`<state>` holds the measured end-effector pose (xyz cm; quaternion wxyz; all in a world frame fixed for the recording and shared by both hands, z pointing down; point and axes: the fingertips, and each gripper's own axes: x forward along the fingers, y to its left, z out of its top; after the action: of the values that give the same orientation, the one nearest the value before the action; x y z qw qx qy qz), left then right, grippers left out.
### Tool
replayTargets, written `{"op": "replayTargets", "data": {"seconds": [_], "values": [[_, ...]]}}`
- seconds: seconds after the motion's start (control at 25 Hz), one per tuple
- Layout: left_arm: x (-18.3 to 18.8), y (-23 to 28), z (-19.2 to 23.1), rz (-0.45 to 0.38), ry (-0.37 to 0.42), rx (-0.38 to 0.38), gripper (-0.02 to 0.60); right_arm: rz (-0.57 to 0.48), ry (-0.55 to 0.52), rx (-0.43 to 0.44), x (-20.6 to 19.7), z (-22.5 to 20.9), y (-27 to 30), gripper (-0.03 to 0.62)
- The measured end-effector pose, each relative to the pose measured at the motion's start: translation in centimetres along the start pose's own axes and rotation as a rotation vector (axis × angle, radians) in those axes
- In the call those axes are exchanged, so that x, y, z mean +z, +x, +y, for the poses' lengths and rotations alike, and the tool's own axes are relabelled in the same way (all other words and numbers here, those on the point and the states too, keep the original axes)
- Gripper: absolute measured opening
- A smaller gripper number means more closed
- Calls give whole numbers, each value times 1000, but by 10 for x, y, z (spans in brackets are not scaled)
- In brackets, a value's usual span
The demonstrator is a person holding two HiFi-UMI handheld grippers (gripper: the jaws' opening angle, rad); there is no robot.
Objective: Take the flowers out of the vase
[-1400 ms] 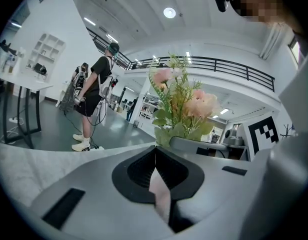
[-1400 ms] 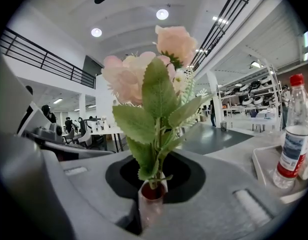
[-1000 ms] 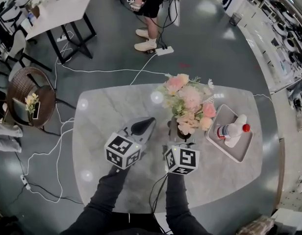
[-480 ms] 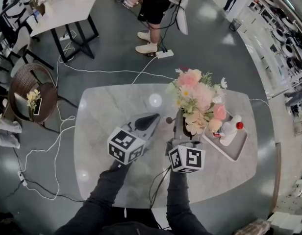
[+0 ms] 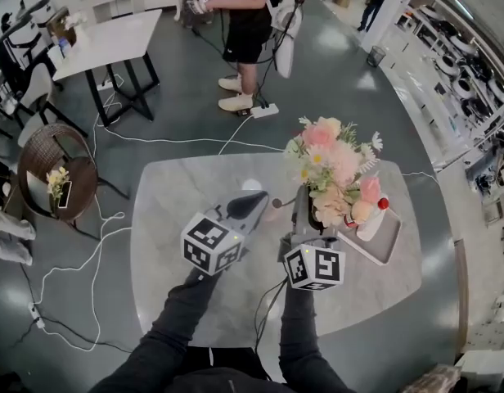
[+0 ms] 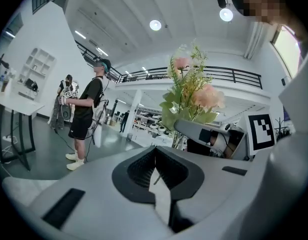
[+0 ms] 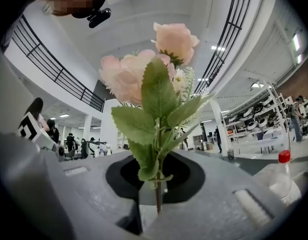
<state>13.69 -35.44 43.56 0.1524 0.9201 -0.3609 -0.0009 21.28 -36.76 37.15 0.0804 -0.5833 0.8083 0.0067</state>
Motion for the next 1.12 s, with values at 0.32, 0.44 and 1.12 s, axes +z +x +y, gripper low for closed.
{"op": "replayTargets", "data": {"seconds": [0.32, 0.44, 1.12], "values": [[26, -39, -22, -41, 17, -31, 1, -27, -21, -18, 35, 32, -32, 48], [36, -58, -30, -48, 10, -44, 0, -29, -17, -28, 50, 47, -44, 48], [-1, -137, -69, -7, -13, -136, 0, 6, 11, -110, 39, 105, -133, 49]]}}
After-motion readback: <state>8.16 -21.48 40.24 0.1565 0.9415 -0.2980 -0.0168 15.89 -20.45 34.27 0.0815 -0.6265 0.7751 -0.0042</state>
